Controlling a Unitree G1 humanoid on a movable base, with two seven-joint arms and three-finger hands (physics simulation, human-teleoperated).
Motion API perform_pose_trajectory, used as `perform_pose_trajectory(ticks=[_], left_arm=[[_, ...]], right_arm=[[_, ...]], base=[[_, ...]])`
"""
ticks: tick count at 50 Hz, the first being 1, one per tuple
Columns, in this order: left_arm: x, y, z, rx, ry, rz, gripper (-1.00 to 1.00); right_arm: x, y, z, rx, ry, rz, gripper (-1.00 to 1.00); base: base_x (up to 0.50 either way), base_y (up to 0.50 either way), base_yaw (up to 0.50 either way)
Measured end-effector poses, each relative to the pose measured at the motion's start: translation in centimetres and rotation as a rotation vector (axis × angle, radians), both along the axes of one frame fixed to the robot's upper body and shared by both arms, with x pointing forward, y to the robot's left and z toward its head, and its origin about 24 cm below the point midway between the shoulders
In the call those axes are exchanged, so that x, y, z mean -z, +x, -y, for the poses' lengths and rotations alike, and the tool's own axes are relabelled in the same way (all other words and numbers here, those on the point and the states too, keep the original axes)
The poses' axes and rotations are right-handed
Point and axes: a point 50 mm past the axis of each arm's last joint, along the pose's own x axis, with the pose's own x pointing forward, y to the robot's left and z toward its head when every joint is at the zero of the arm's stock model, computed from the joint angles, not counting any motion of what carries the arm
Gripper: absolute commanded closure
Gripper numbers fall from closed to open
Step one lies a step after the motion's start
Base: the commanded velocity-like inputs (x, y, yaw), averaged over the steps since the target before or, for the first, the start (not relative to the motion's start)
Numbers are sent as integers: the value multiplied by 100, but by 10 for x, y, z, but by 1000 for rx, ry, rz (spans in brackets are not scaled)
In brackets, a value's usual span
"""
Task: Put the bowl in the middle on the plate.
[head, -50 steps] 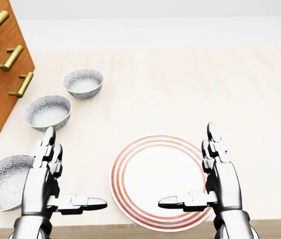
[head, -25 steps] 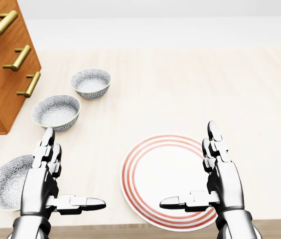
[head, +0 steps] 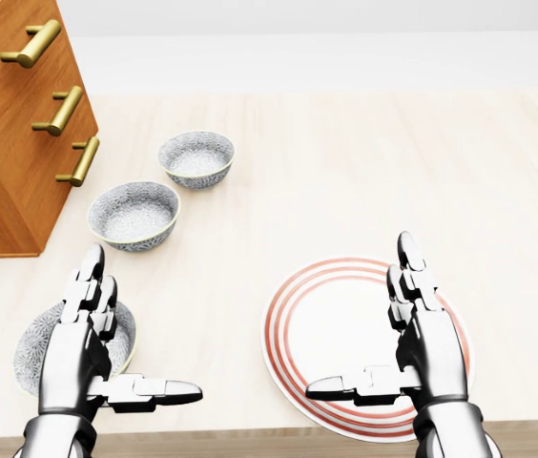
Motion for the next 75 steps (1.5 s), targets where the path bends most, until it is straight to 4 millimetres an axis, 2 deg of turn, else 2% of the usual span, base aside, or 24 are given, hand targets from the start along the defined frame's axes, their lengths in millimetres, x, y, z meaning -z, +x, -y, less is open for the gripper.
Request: perform_pose_trajectory(ticks=[75], left_arm=[[1,0,1,3,4,1,-100]], right_arm=[[-2,-1,-1,-12,9,10,-100]], base=[[19,0,0]])
